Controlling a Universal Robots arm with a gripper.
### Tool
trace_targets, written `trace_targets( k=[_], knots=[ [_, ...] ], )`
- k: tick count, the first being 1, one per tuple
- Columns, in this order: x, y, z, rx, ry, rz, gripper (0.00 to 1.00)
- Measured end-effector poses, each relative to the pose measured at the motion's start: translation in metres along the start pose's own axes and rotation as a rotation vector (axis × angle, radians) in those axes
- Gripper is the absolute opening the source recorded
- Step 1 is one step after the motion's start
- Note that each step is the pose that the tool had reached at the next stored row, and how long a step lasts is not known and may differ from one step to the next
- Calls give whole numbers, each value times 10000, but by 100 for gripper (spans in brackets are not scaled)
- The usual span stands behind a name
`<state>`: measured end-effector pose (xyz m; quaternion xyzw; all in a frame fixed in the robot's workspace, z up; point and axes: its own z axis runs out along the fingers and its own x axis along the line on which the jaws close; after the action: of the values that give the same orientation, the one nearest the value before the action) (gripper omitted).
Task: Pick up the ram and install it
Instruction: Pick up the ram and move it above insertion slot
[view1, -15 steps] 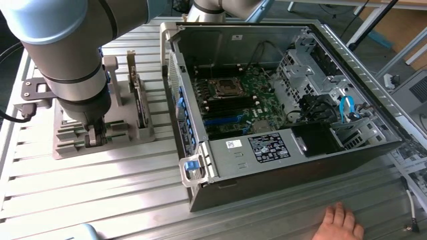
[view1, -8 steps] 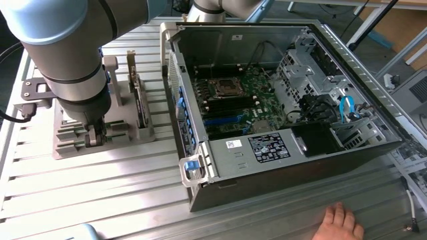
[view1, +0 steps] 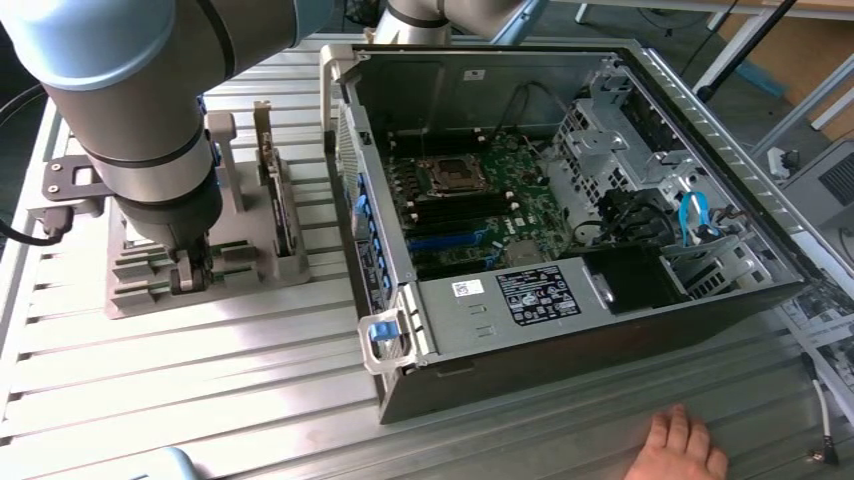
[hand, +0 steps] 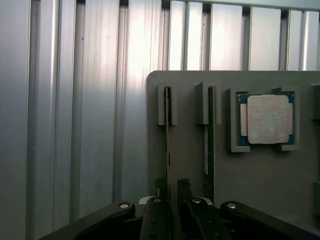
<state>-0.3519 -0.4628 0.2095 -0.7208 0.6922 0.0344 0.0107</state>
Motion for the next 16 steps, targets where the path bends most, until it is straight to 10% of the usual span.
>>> trace_targets(
  k=[16],
  knots=[
    [0, -1, 0, -14, 8, -214, 22]
  ],
)
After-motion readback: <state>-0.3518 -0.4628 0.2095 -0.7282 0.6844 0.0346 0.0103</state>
